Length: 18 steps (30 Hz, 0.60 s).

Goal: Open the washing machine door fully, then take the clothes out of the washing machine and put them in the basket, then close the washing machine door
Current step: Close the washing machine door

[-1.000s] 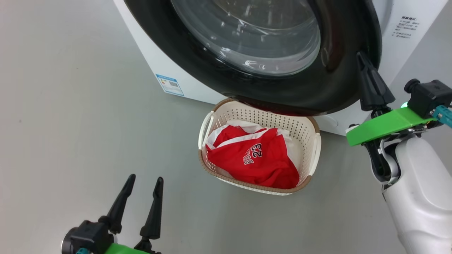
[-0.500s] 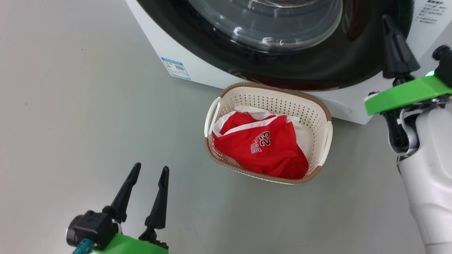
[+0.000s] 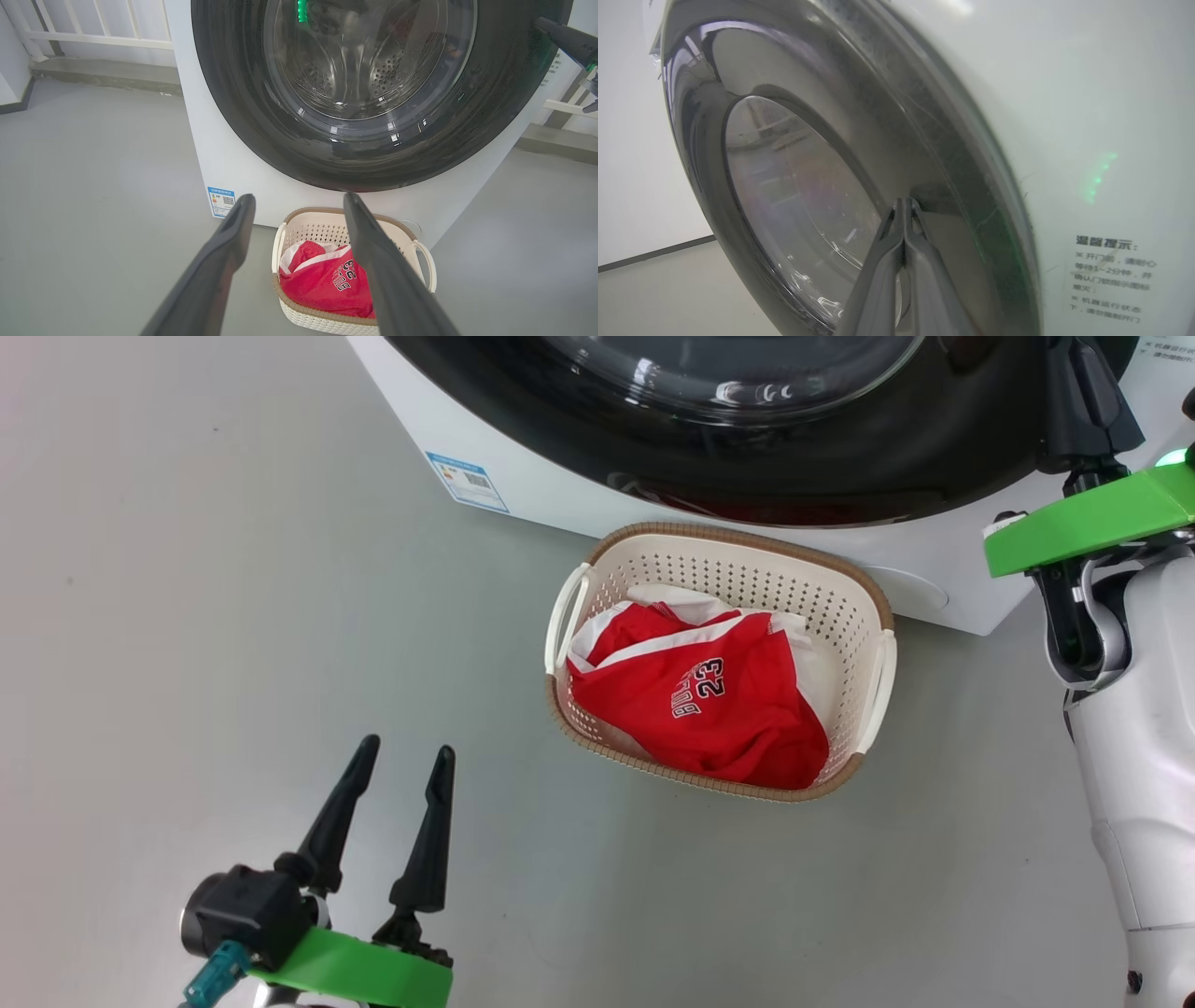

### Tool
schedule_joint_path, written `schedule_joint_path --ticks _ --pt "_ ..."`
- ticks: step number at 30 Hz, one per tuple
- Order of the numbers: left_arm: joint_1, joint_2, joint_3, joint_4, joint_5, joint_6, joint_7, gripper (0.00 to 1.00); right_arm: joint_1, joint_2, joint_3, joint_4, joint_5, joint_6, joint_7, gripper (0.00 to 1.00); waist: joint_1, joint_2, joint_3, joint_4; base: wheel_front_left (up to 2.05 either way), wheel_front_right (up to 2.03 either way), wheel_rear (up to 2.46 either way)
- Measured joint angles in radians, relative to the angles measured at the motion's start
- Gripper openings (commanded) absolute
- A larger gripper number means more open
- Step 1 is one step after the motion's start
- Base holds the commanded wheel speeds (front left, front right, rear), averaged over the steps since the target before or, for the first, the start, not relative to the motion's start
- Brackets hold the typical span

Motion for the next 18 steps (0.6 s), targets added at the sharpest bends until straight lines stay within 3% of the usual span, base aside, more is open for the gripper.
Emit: schedule_joint_path --ticks 12,15,17,18 --pt "-0.007 0.0 0.012 0.018 0.0 0.0 0.0 1.0 0.02 -0.009 0.071 -0.008 -0.001 -0.009 0.0 0.0 0.0 0.0 -0.041 -0.02 0.0 0.0 0.0" --pt "-0.005 0.001 0.016 0.024 0.0 0.0 0.0 1.0 0.052 -0.008 0.087 -0.011 0.0 -0.009 0.0 0.45 0.0 0.0 -0.054 -0.027 0.0 0.0 0.0" --pt "0.001 0.004 0.021 0.031 0.0 0.0 0.0 1.0 0.089 -0.006 0.096 -0.016 0.0 -0.009 0.0 1.0 0.0 0.0 -0.066 -0.035 0.0 0.0 0.0" --pt "0.002 0.006 0.023 0.035 0.0 0.0 0.0 1.0 0.107 -0.005 0.099 -0.02 0.001 -0.009 0.0 1.0 0.0 0.0 -0.072 -0.039 0.0 0.0 0.0"
